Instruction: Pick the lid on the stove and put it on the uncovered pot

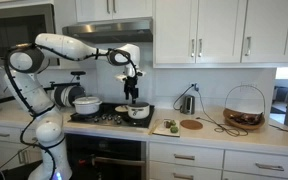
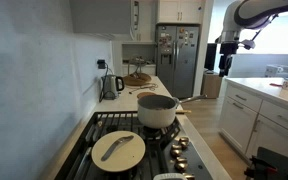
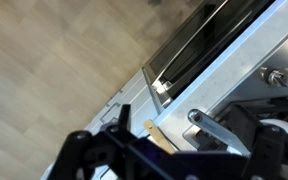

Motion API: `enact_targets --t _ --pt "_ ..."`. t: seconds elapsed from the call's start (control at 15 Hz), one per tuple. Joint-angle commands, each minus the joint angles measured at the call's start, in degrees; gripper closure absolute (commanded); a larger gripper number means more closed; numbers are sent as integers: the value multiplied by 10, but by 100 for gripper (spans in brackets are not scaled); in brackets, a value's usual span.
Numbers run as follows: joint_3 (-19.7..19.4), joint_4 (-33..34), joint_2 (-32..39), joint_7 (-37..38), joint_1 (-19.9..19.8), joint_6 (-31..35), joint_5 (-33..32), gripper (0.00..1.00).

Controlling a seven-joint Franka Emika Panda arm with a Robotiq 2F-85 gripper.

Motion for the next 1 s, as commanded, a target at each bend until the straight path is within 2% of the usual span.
enact_targets --t 0.0,0.4,0.93 --pt "8 1 1 -3 -10 -1 3 0" --pt "49 120 80 -49 29 -33 0 0" --pt "153 373 263 -147 95 -103 -8 0"
